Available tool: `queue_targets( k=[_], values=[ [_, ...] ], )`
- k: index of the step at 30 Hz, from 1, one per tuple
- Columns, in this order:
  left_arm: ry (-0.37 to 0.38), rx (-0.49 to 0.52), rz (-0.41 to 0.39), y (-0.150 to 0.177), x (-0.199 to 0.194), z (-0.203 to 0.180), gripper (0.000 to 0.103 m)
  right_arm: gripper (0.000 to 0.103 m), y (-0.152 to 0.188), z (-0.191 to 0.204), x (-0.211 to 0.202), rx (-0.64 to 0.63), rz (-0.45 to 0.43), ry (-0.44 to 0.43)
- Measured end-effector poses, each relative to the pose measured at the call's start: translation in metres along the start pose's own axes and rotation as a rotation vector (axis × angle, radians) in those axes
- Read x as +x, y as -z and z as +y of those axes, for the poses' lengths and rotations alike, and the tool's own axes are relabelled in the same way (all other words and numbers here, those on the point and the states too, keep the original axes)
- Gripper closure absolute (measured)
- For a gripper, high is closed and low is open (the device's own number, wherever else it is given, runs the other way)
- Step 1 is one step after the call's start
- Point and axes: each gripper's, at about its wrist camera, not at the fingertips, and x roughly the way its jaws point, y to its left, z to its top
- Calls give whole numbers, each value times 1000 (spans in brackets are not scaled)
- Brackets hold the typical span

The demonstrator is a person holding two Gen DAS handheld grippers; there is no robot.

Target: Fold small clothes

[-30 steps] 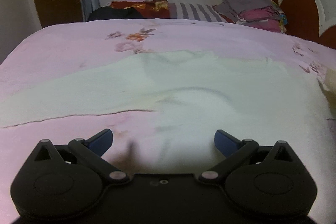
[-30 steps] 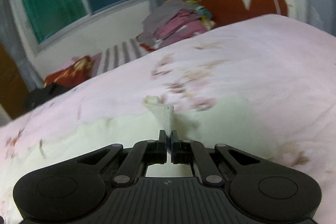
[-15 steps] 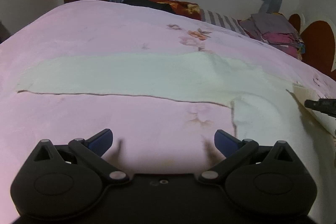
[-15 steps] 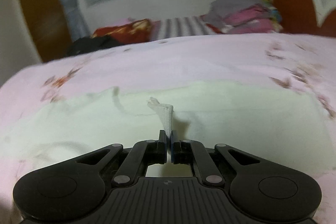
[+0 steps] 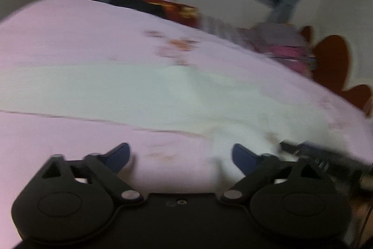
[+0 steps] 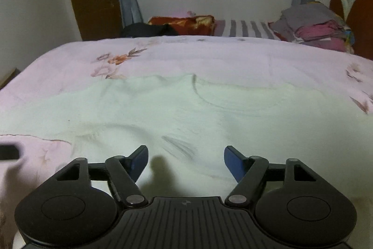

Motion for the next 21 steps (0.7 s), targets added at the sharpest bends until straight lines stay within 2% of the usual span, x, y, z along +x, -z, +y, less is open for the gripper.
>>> queue_targets(
  k=[1,2,3,5,6,7,8,10,12,13,15,17,19,21],
  values=[
    [47,-4,15,-2,9,-10,32,62,4,-11,-5,39,4,-11],
    [103,-9,31,-5,20,-21,37,69,9,-20,-10,76,14,-3],
    [154,-12,41,-7,33,-34,37,70,13,-32,-15,109,19,22],
    [201,-3,58,-11,55,-55,38,70,22,-53,-29,164,8,57],
    [235,-17,80,-12,68,-64,40,70,27,-67,-35,191,8,77],
    [256,-35,102,-12,80,-72,46,70,28,-77,-40,205,11,92],
    [267,-54,138,-12,94,-80,54,70,31,-88,-47,217,9,110],
    [252,-64,188,-9,114,-90,61,70,38,-108,-58,251,7,144],
    [239,-69,176,-10,124,-95,61,70,40,-128,-64,301,3,166],
    [235,-75,173,-11,127,-96,65,70,43,-133,-68,321,-4,174],
    [224,-92,168,-13,131,-98,78,70,46,-148,-76,355,-10,181],
    [219,-105,166,-12,133,-98,96,70,46,-157,-77,383,-9,174],
    [233,-113,149,-13,128,-96,99,70,44,-162,-78,389,-9,171],
    [234,-92,83,-18,115,-96,99,70,41,-165,-75,390,-4,168]
  ],
)
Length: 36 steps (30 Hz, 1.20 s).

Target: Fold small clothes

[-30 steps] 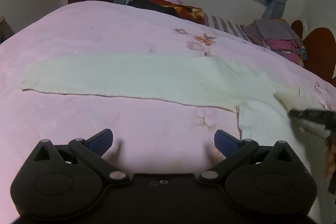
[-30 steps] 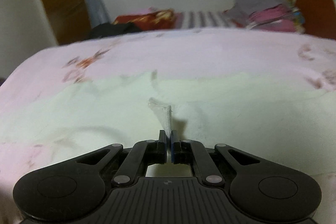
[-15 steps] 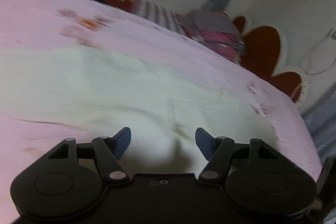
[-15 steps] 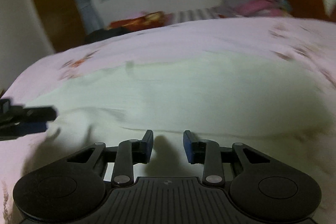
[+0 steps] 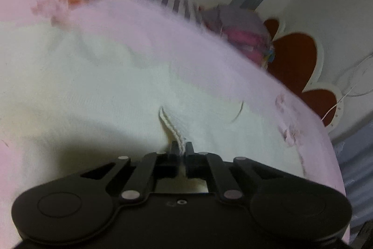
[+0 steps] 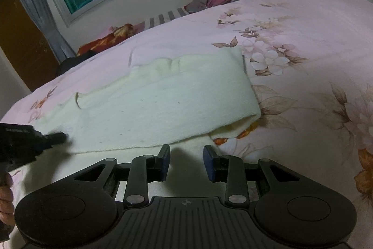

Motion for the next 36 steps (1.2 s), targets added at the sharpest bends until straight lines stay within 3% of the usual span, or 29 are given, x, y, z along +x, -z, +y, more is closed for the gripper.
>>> queue_targets(
  k=[3,7,13,22,24,27,31,33,36],
  values=[
    [-34,23,-57,-11,-21,9,99,71,1,-4,-2,7,1,-2],
    [-61,22,-78,-20,-38,30,99,71,7,-6,-11,17,-3,0],
    [-88,-3,-80,-13,-52,52,99,71,4,-10,-8,16,1,60],
    [-116,-8,-43,0,-42,72,99,83,5,-11,-14,-15,7,75],
    [-113,3,-50,-1,-41,73,98,83,2,-8,-33,-26,-47,66],
    [-111,13,-56,-2,-40,75,93,83,-3,-1,-44,-50,-87,28],
    [-106,10,-59,-2,-41,76,85,83,-6,14,-20,-110,-43,14],
    [-132,10,-65,-4,-44,77,85,83,-4,13,-1,-139,2,113],
    [-202,36,-125,-8,-60,74,72,83,-9,16,-10,-132,-32,131]
  ],
)
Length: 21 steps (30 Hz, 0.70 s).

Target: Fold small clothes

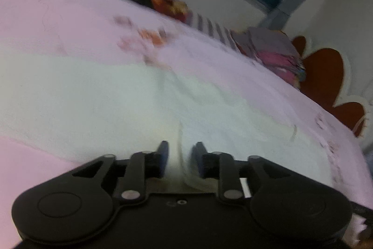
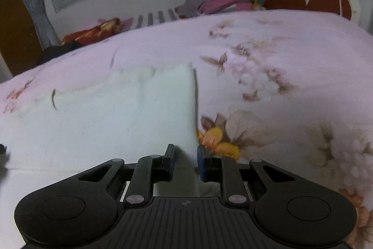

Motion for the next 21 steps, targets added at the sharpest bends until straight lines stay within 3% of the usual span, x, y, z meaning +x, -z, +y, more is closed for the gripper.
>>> queue_targets(
  k=[2,3,9,12,17,21],
  values=[
    [-24,65,-43,-3,-10,-7,52,83,-2,5,-4,-42,-21,-12],
    [-33,115,-49,-3,-12,-15,51,83,-4,7,-3,-48,-19,-19],
    [33,263,-38,0,-1,-52,51,83,-19,19,14,-66,-28,-57],
    [53,277,-10,3,11,-62,51,83,-33,22,27,-58,-46,-64],
    [54,297,25,7,32,-68,51,83,-49,33,62,-127,5,-117],
    [30,316,30,7,43,-66,51,83,-57,16,87,-115,7,-15]
  ],
)
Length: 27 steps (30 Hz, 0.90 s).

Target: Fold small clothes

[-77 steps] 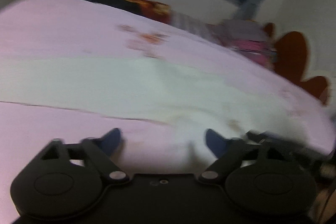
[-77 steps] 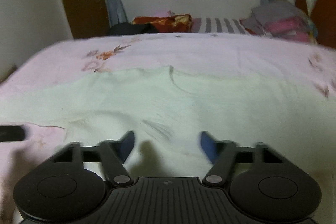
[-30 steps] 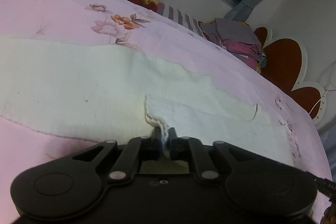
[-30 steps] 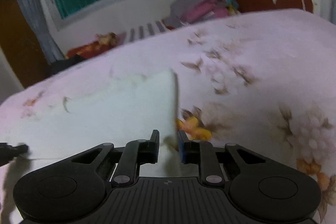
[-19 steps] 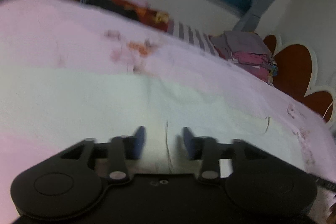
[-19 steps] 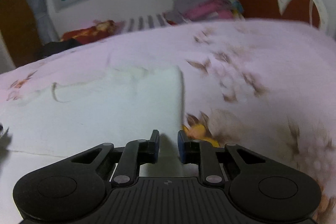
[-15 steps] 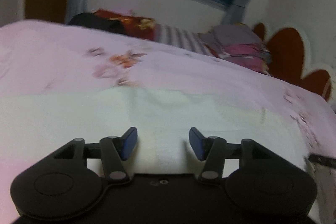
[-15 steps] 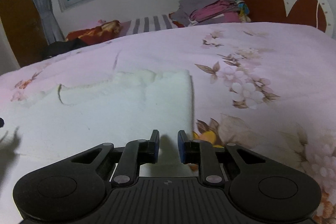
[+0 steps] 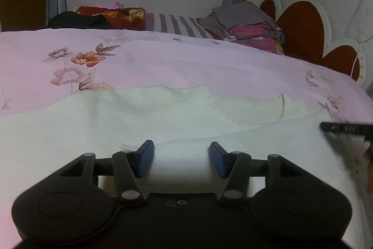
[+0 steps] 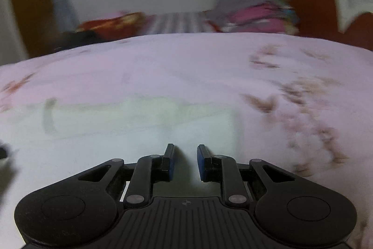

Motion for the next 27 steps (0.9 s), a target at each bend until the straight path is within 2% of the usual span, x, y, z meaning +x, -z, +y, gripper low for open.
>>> queue_targets(
  k=[2,4,6,9,14,19,23,25,27],
  values=[
    [-4,3,-3,0,0,3,51,83,-7,-20,8,63,-8,37],
    [-11,7,-6,0,0,5,51,83,-12,-30,16,67,-5,75],
    [-16,6,-7,0,-1,5,51,83,-15,-39,20,95,0,47],
    [-19,10,-6,-1,0,5,51,83,-16,-33,18,35,0,65],
    [-20,-4,-16,-5,-11,2,50,83,-18,-32,16,53,11,68],
    [16,-35,-54,-2,-34,-5,43,83,-13,-22,-16,42,-17,63],
    [19,-23,25,10,-17,-9,40,83,3,-9,-32,16,7,42],
    [20,20,17,14,-12,-12,35,83,15,-5,-29,5,52,51],
    [10,30,28,9,-15,-15,35,83,22,0,-31,-23,56,75]
  ],
)
